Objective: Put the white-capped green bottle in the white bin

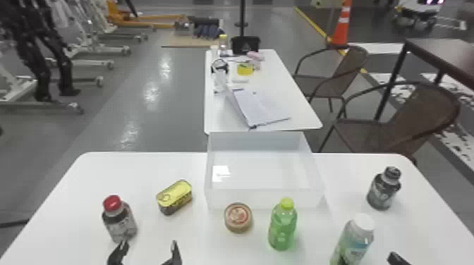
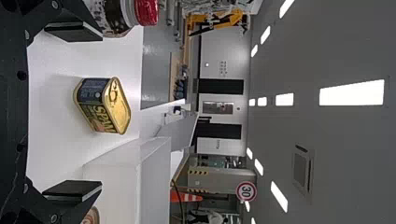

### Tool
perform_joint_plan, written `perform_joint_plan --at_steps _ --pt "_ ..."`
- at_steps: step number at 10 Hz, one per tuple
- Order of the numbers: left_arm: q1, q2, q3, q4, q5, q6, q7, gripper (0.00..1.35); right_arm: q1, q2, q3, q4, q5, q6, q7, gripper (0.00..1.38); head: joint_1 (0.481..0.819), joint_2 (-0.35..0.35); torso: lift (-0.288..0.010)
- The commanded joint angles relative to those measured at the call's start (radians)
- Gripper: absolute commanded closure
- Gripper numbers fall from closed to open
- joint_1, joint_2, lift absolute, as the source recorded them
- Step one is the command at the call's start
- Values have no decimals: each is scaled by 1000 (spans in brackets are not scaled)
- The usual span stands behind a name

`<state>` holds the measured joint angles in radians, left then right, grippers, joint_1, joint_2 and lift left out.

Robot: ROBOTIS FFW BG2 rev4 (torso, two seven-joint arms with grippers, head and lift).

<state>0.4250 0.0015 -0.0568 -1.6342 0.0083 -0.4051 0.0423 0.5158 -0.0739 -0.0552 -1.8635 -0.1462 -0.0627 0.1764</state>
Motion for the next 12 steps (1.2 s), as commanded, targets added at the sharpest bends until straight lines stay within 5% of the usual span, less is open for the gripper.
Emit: perform_joint_plan --at_steps 1,12 --pt "0 -4 0 1 -1 0 1 176 -2 0 0 0 2 0 0 108 549 0 -100" --pt "-9 -4 -5 14 12 -26 -1 176 -71 -18 0 70 -4 -6 41 117 549 0 -100"
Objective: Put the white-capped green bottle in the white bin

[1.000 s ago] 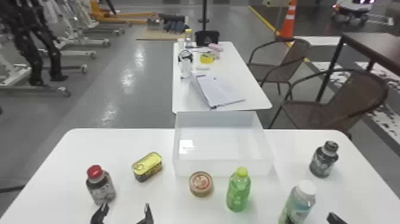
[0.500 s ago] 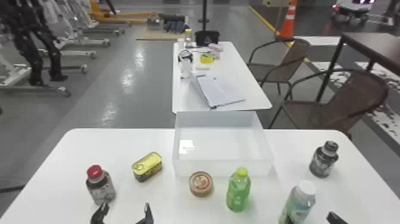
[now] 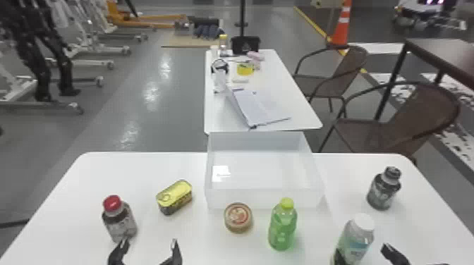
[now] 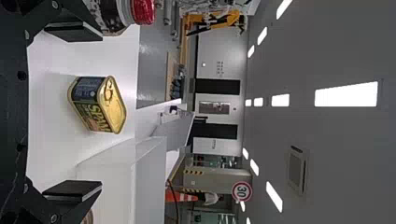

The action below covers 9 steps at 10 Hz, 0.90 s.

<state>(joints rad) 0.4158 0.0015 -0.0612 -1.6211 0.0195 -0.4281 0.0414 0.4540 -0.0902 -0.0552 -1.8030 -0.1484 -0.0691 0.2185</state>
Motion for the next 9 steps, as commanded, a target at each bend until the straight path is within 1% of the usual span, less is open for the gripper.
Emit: perform_joint_plan --at_steps 1,2,3,4,5,6,7,9 --pt "-2 -4 0 4 5 -8 0 176 -24 -3 0 27 0 -1 10 124 549 0 -100" --pt "-2 -4 0 6 7 -12 0 176 -43 -6 0 45 0 -3 24 136 549 0 -100" --pt "-3 -4 -2 7 7 -14 0 176 -54 -10 0 54 1 -3 28 208 549 0 -100" --pt "-3 -4 -2 9 7 -14 0 176 -58 -13 0 59 -3 -3 28 404 549 0 -100" --pt "-3 -4 0 9 7 -14 0 176 -63 -14 0 68 -8 -3 36 710 549 0 -100" --pt "-3 -4 0 10 7 -15 0 176 -71 -17 0 76 -11 -1 51 828 549 0 -100" --pt "-5 -4 0 10 7 -15 -3 176 -71 -19 0 71 -11 0 51 914 549 0 -100" --pt "-5 -4 0 12 7 -15 -3 176 -69 -19 2 65 -16 6 51 914 549 0 -100"
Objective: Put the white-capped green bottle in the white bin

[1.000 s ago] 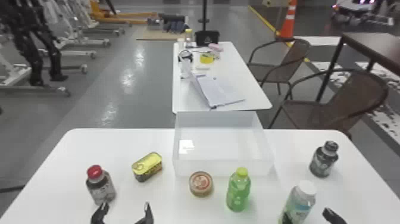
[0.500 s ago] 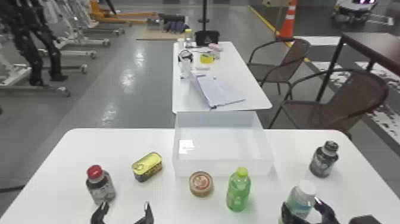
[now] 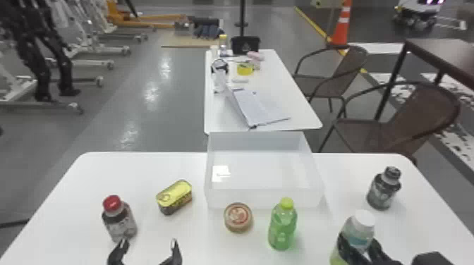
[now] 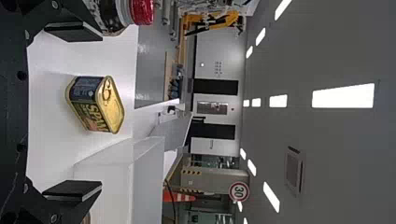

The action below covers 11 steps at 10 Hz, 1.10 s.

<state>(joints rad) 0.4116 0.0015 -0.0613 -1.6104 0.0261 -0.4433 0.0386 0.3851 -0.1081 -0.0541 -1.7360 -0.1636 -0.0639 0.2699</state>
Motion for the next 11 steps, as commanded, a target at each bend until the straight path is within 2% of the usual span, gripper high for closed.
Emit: perform_joint_plan --at_steps 1,3,6,7,11 --pt "-1 -4 0 1 0 0 0 176 3 -1 0 -8 -1 1 0 914 549 0 -100" --pt "-2 -4 -2 3 0 0 -2 176 1 -2 0 -71 -1 67 11 914 549 0 -100" --pt "-7 -4 -9 4 2 2 -2 176 -89 -7 0 -157 -22 200 69 914 549 0 -100" --pt "-10 -4 -14 7 6 2 -2 176 -126 -18 0 -163 -28 214 78 914 549 0 -100" --pt "-16 -4 -21 14 15 3 -2 176 -270 -105 66 -77 -86 194 78 914 549 0 -100"
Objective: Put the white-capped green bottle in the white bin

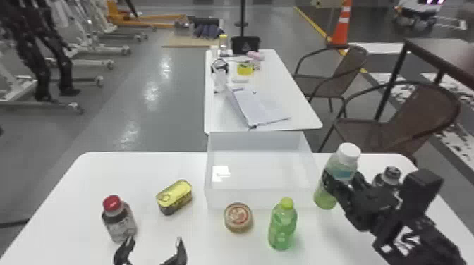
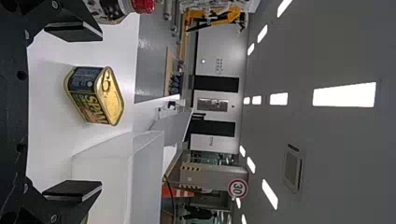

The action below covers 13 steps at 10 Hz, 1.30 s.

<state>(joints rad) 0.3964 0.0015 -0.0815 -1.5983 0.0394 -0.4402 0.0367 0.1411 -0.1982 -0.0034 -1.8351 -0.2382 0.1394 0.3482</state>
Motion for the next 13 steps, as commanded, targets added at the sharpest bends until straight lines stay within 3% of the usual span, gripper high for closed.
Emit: perform_joint_plan --at_steps 1,8,13 --pt "-4 -4 -4 4 4 0 0 176 -66 -33 43 60 -23 -38 0 914 549 0 -100" --pt "-21 -4 -21 24 20 -9 0 176 -259 -95 172 353 -99 -210 -17 914 549 0 -100" --pt "-53 18 -52 57 56 -34 -5 176 -422 -145 270 505 -144 -296 -46 914 549 0 -100"
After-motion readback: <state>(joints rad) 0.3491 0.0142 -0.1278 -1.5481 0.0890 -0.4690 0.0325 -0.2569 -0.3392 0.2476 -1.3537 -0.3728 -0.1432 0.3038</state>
